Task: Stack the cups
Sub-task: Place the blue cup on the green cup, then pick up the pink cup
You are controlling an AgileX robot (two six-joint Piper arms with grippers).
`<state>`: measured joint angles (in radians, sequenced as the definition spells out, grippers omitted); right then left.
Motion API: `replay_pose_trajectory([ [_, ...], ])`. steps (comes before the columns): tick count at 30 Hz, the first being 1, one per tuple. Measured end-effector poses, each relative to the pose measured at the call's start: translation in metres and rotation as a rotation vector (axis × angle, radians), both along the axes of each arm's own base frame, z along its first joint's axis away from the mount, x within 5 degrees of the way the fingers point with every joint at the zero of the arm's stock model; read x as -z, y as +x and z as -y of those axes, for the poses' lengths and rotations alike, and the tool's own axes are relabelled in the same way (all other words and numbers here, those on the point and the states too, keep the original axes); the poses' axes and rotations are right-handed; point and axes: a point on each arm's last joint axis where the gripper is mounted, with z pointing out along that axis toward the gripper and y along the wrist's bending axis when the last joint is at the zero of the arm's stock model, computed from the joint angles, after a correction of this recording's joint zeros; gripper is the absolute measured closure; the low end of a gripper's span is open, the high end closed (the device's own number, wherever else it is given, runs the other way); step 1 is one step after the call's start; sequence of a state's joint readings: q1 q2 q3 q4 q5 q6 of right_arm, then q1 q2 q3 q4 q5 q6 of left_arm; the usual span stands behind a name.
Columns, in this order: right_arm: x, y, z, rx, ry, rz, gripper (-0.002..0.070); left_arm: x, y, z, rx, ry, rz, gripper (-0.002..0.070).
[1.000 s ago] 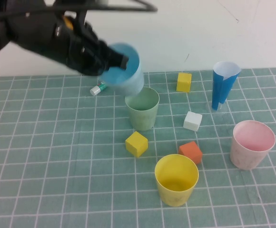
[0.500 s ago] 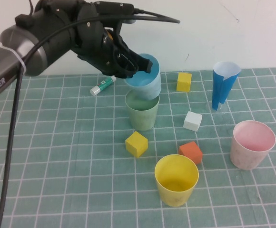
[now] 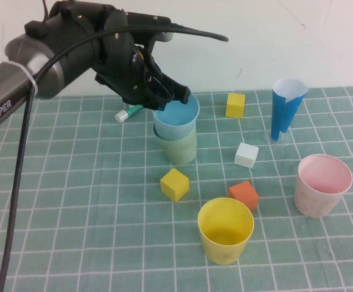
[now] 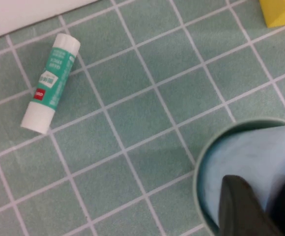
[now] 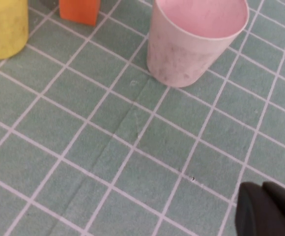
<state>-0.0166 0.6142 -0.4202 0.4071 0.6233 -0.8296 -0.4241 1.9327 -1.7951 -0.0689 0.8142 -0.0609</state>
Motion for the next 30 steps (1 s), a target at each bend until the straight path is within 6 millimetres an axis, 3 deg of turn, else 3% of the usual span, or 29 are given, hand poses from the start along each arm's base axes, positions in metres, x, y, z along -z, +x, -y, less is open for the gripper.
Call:
replay_pose_trajectory([
  [5, 0.0, 0.0, -0.001, 0.001, 0.011, 0.0, 0.0679, 0.0, 0.0, -0.001, 0.001, 0.01, -0.001, 0.0447],
  [8, -0.001, 0.0, -0.002, -0.011, 0.015, 0.003, 0.0679, -0.01, 0.0, -0.001, 0.001, 0.001, 0.02, 0.0426],
  [10, 0.0, 0.0, -0.003, -0.034, 0.02, -0.006, 0.0679, -0.022, -0.001, -0.002, 0.001, -0.002, 0.055, 0.0444],
  [14, -0.009, 0.007, -0.009, -0.121, 0.032, -0.073, 0.0679, -0.063, -0.014, -0.014, -0.044, -0.007, 0.181, 0.0566],
  [19, -0.027, 0.038, -0.013, -0.194, 0.051, -0.178, 0.0679, -0.126, -0.052, -0.043, -0.134, -0.002, 0.373, 0.0635],
  [22, -0.035, 0.065, -0.013, -0.184, 0.057, -0.158, 0.0679, -0.145, -0.084, -0.058, -0.154, -0.036, 0.416, 0.0641],
  [26, -0.037, 0.1, -0.014, -0.194, 0.068, -0.12, 0.0679, -0.147, -0.129, -0.076, -0.139, -0.089, 0.472, 0.0644],
  [30, -0.034, 0.129, -0.017, -0.229, 0.093, -0.133, 0.0679, -0.12, -0.164, -0.09, -0.116, -0.097, 0.506, 0.0645],
])
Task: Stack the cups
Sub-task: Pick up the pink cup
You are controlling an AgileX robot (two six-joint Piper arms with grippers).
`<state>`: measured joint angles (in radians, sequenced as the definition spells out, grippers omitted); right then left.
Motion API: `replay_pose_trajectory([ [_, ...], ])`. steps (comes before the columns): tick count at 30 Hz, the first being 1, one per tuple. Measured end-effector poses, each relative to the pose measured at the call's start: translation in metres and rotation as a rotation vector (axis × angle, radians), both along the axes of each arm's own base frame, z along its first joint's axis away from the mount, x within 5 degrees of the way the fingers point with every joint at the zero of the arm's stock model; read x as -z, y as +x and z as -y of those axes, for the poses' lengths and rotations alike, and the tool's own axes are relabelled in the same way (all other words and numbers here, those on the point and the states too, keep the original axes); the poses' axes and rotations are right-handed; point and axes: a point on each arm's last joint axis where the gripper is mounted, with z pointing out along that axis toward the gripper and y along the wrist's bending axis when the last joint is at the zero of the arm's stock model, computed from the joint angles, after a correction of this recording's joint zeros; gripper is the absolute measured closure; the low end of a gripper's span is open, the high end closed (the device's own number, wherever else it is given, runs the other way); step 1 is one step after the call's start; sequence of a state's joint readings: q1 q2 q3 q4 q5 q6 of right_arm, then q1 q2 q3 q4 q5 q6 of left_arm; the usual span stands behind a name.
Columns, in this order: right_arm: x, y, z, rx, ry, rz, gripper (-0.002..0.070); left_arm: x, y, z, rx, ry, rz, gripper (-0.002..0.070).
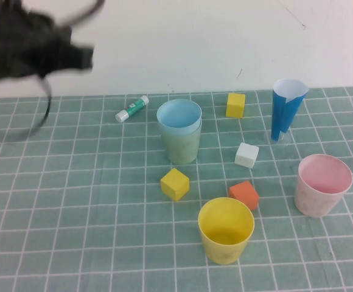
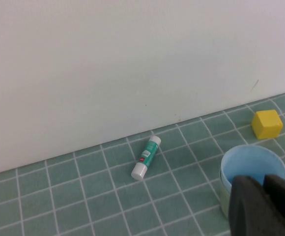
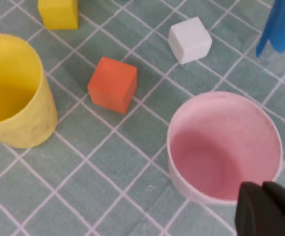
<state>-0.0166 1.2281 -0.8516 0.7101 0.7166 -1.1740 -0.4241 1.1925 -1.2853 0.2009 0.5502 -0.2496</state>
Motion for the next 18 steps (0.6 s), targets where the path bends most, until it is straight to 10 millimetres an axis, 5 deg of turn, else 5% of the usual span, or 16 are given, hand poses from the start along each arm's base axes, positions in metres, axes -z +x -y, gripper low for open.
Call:
replay_pose_trajectory([
  [5, 0.005, 0.027, -0.003, -0.072, 0.001, -0.085, 0.0679, 0.035, -0.041, -0.018, 0.033, 0.024, 0.098, 0.0646],
  [12, 0.007, 0.055, -0.004, -0.139, -0.013, -0.153, 0.066, 0.08, -0.074, -0.031, 0.065, 0.074, 0.127, 0.0646],
  [18, 0.017, 0.072, -0.002, -0.151, -0.042, -0.168, 0.0412, 0.104, -0.094, -0.038, 0.097, 0.098, 0.189, 0.0646],
])
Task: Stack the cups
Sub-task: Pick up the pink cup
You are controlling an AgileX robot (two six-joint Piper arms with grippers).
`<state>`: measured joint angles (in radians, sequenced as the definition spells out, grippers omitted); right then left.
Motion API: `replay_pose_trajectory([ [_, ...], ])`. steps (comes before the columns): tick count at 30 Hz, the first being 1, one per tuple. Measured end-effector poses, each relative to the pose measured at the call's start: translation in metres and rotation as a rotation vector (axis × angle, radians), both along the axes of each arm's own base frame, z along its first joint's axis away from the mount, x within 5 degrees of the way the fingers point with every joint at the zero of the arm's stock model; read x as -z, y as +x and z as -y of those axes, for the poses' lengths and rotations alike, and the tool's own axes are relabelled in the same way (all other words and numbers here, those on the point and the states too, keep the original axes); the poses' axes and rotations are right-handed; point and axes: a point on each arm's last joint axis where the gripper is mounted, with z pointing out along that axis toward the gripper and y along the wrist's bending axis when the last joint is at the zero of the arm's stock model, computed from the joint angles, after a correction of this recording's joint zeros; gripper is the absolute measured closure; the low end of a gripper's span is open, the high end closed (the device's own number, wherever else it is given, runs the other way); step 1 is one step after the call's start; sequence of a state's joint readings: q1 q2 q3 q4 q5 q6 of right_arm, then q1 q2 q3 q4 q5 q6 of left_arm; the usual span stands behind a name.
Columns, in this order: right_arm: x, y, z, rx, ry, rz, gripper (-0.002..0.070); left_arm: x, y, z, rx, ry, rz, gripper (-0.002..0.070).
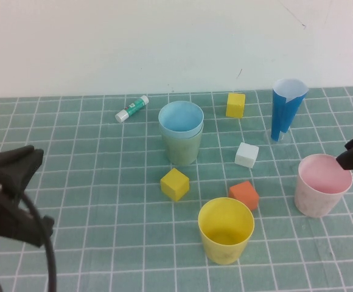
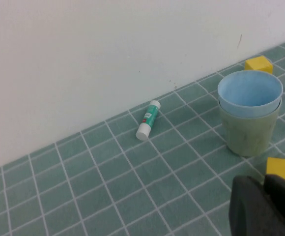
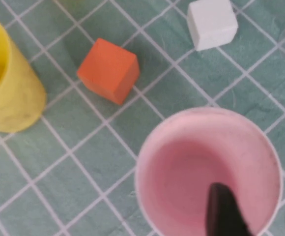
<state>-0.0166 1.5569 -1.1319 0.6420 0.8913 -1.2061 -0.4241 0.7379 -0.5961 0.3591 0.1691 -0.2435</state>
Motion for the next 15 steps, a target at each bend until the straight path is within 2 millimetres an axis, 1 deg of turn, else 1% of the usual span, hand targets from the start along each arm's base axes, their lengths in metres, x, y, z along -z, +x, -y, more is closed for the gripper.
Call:
replay_pose_trajectory([
  [2, 0.008, 0.006, 0.001, 0.003, -0.016, -0.005, 0.0339, 0.006, -0.004, -0.002, 0.013, 0.027, 0.027, 0.0646],
  [4, 0.019, 0.012, 0.002, 0.009, -0.024, -0.027, 0.0301, 0.011, -0.007, -0.002, 0.025, 0.06, 0.051, 0.0646],
  [5, 0.023, 0.014, 0.002, 0.01, -0.024, -0.038, 0.0297, 0.013, -0.007, -0.003, 0.029, 0.077, 0.057, 0.0646],
  [7, 0.039, 0.021, 0.003, 0.019, -0.03, -0.071, 0.0282, 0.017, -0.007, -0.003, 0.034, 0.101, 0.058, 0.0647],
  [9, 0.052, 0.026, 0.004, 0.023, -0.033, -0.103, 0.0284, 0.019, -0.007, -0.003, 0.036, 0.115, 0.057, 0.0647],
  [11, 0.06, 0.028, 0.004, 0.024, -0.034, -0.127, 0.0317, 0.018, -0.007, -0.003, 0.037, 0.119, 0.061, 0.0647],
  [13, 0.066, 0.03, 0.004, 0.024, -0.031, -0.144, 0.0428, 0.018, -0.007, -0.003, 0.039, 0.122, 0.064, 0.0648],
  [15, 0.067, 0.031, 0.003, 0.026, -0.021, -0.147, 0.0552, 0.018, -0.007, -0.003, 0.04, 0.125, 0.066, 0.0648],
])
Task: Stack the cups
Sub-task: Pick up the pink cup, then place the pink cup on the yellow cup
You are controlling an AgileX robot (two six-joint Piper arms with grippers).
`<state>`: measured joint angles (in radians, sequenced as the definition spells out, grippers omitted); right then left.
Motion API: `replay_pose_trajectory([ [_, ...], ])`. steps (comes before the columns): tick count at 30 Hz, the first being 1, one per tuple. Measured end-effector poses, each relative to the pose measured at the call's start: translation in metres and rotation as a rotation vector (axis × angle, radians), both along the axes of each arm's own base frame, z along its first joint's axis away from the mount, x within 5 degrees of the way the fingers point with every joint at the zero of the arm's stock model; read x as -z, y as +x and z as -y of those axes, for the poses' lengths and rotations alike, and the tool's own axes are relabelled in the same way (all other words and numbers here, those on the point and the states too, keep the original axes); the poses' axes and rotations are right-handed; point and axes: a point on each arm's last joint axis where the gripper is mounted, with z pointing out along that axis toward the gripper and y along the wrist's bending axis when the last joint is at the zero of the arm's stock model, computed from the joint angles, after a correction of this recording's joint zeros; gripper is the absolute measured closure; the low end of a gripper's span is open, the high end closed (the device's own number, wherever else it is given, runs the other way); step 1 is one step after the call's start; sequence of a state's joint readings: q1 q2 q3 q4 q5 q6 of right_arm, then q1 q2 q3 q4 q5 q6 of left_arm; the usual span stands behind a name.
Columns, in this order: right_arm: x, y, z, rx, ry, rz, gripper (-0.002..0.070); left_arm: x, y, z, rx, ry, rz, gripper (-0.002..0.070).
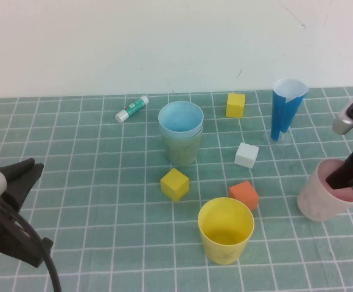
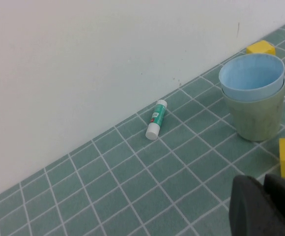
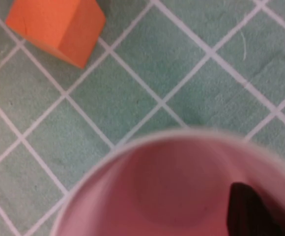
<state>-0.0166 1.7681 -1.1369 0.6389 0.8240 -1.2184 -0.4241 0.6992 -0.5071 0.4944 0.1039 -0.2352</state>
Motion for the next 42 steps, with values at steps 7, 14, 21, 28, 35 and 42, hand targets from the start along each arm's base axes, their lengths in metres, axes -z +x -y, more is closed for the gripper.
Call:
replay_pose_trajectory([
  [7, -0.027, 0.005, -0.011, -0.061, 0.107, -0.017, 0.0644, 0.0, 0.0, 0.0, 0.001, 0.019, 0.001, 0.0648],
  [14, -0.093, -0.017, -0.072, -0.315, 0.167, 0.1, 0.0645, 0.0, 0.0, 0.0, 0.001, 0.021, 0.002, 0.0648],
  [21, -0.102, -0.046, -0.138, -0.525, 0.081, 0.207, 0.0645, 0.001, 0.0, 0.0, 0.0, 0.023, 0.001, 0.0648],
  [28, -0.092, -0.05, -0.162, -0.592, -0.011, 0.273, 0.0645, 0.001, 0.0, 0.0, -0.008, -0.01, -0.011, 0.0648],
  [35, -0.064, -0.039, -0.167, -0.593, -0.039, 0.192, 0.0645, 0.002, 0.0, -0.001, -0.026, -0.049, -0.038, 0.0648],
  [42, -0.052, -0.035, -0.168, -0.55, -0.053, 0.138, 0.0579, 0.002, 0.0, -0.001, -0.027, -0.052, -0.039, 0.0648],
])
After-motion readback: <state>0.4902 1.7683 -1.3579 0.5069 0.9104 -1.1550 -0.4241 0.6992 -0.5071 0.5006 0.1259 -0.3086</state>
